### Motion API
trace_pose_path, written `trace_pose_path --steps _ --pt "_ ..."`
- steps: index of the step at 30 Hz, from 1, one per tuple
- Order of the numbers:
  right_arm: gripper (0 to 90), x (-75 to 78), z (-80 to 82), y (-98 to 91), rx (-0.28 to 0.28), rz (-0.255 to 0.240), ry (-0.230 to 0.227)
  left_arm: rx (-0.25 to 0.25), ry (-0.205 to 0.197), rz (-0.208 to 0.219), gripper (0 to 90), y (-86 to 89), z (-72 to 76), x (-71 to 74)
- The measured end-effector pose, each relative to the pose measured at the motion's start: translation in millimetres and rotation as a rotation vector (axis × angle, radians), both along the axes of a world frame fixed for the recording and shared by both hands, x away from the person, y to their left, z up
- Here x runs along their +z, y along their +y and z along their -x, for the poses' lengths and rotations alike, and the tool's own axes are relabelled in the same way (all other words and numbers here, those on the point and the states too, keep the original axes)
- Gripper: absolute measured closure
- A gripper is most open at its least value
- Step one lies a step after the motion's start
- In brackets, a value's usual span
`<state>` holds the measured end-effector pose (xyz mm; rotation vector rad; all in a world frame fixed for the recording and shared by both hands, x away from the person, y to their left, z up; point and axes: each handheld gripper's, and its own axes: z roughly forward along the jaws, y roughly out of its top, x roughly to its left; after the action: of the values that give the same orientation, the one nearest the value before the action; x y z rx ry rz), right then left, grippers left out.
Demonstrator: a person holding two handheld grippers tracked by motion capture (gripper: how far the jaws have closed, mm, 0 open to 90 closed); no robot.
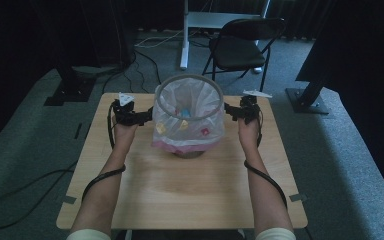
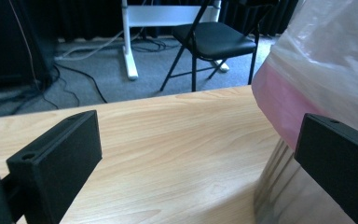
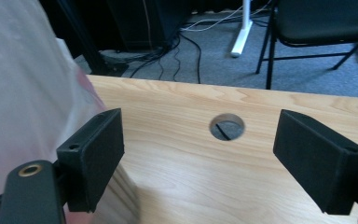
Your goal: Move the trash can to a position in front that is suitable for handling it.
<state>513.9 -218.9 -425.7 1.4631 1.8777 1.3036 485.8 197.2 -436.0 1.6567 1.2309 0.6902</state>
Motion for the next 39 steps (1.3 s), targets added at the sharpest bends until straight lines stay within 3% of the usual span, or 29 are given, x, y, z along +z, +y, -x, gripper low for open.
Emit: trace_pose_path --steps 5,7,12,17,39 --pt "13.4 -1.0 -7.7 14.4 0.073 0.005 0.029 -0.019 0.006 -0.015 0.5 -9.9 -6.3 0.7" --pt "14.5 -2.0 -8.9 16.9 0.091 -0.015 0.031 -0.031 0.001 -0.013 0.5 -12.7 -7.1 1.5" --pt "13.9 -5.0 -9.8 13.2 0.122 -0.055 0.029 -0.050 0.009 -0.014 0.6 -16.4 -8.0 2.1" --pt "14.7 -4.1 -7.9 13.4 0.129 -0.052 0.021 -0.055 0.009 -0.022 0.6 -15.2 -6.4 2.5" --pt "17.3 -2.0 22.5 35.8 0.235 -0.037 0.033 -0.078 0.002 -0.034 0.7 12.6 32.8 3.1"
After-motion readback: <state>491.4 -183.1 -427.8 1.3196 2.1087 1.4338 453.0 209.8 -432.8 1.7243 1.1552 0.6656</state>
